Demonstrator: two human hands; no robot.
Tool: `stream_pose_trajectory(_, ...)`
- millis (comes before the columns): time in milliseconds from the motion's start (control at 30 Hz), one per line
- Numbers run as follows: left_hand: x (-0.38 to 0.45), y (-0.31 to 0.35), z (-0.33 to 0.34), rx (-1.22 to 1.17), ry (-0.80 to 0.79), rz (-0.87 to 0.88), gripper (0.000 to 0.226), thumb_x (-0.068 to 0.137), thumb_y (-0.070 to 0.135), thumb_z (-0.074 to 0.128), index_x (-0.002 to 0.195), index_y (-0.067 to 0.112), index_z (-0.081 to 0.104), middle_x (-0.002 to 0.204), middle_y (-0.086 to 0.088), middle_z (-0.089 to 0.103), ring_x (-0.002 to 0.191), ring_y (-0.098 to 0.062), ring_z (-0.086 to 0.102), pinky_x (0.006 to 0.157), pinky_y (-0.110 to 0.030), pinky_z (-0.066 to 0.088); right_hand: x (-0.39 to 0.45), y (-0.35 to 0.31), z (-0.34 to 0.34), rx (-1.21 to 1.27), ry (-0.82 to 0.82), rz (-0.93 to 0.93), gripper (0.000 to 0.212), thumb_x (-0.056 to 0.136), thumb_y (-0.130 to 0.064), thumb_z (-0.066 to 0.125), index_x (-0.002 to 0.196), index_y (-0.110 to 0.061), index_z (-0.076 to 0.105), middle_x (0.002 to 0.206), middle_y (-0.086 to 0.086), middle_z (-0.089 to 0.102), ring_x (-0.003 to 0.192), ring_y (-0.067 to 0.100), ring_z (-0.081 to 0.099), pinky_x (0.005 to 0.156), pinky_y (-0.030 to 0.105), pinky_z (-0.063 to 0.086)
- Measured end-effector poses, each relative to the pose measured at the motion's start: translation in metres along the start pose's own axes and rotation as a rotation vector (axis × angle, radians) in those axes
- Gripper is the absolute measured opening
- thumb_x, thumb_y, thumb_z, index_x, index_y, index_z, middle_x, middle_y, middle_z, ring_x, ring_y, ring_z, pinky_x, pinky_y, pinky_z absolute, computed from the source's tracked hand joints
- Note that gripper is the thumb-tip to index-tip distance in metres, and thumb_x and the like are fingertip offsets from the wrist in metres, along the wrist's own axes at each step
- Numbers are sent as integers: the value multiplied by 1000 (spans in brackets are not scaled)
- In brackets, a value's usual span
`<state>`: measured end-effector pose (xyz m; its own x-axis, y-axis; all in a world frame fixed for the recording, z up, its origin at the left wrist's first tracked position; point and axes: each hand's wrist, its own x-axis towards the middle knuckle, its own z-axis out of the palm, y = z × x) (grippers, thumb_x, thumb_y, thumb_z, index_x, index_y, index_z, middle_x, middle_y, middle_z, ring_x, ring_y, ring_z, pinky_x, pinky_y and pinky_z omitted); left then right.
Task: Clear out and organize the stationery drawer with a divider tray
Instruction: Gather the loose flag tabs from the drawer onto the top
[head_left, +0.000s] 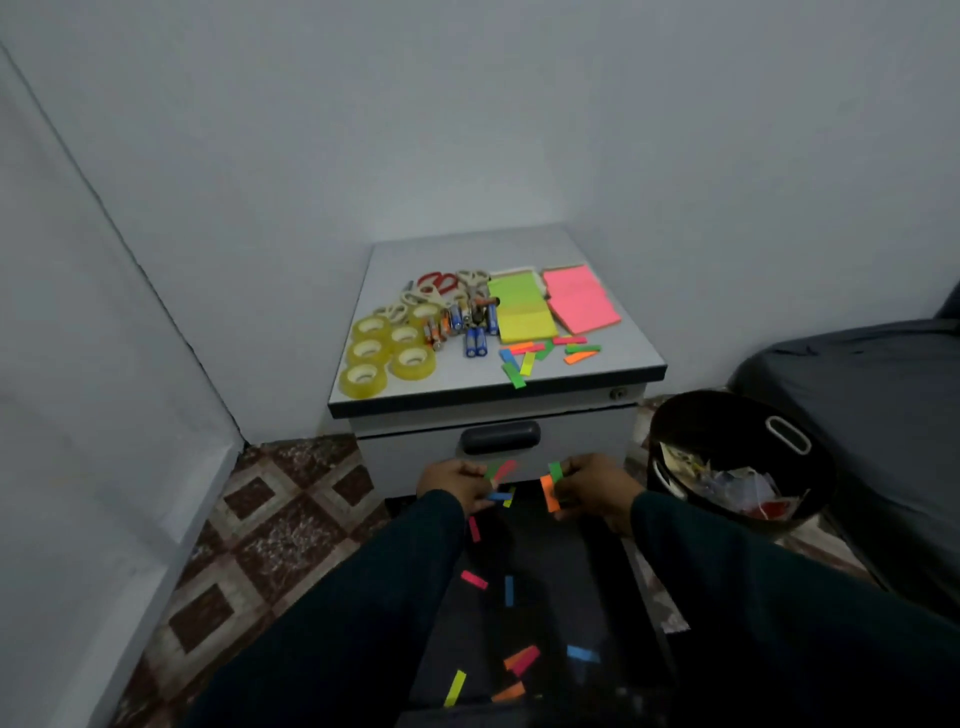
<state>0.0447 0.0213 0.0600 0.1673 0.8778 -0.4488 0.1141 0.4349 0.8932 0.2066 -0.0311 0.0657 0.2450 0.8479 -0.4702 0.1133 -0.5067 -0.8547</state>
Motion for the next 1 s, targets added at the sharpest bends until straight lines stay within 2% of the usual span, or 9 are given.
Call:
stream_pose_trajectory(100,-4,27,8,-7,-9,63,24,81,-16,60,69,5,55,74,-10,58,68,-20,59,54,-20,55,-8,-26,-8,36,1,-46,20,88,10,52,75,-4,51,73,12,54,62,18,55,45,21,51)
stream_pose_trajectory(200,-7,55,13,21,-14,72,23,82,-14,60,71,5,55,79,-12,60,77,-24,61,71,-29,56,-13,-50,-17,31,11,-84,18,88,9,53,75,-3,52,75,14,56,62,20,56,50,24,51)
stream_pose_trajectory(333,-5,91,16,30,-2,115,23,82,-13,62,70,6,55,74,-8,59,65,-16,59,52,-18,55,-11,-81,-29,45,35,-124,22,87,9,55,72,-5,48,73,14,54,61,22,57,45,25,51)
stream_pose_trajectory(433,6,112,22,34,17,135,24,81,-13,63,68,6,55,78,-11,60,70,-20,61,71,-28,57,-5,-101,-35,69,49,-148,16,87,9,55,81,-4,49,73,14,54,59,21,57,41,21,51)
stream_pose_trajectory(633,29,136,45,191,78,223,12,80,-10,66,81,2,66,87,-13,65,68,-19,61,75,-31,58,22,-129,-44,54,121,-204,16,87,4,60,102,1,56,73,10,56,56,17,54,38,17,47)
stream_pose_trajectory(700,36,138,51,279,94,249,14,81,-8,66,94,-2,68,98,-15,67,77,-22,62,80,-34,57,32,-133,-48,-25,173,-219,20,87,4,60,107,4,58,74,9,56,57,17,55,44,20,50)
stream_pose_trajectory(833,50,141,61,457,135,334,21,83,-6,65,102,3,68,104,-12,67,86,-22,63,82,-32,55,51,-134,-57,-228,255,-238,25,87,9,56,112,7,61,92,18,62,72,26,62,79,38,57)
stream_pose_trajectory(900,56,140,64,560,151,374,28,84,-8,61,106,6,68,112,-11,66,100,-25,63,90,-35,53,57,-132,-62,-344,300,-273,26,87,11,54,109,4,65,98,19,64,85,30,65,86,41,55)
stream_pose_trajectory(1000,58,139,68,694,158,455,37,86,-12,52,113,8,67,118,-10,64,107,-26,60,90,-33,51,61,-130,-67,-495,358,-336,29,88,8,50,111,-1,66,114,16,65,103,29,63,94,38,51)
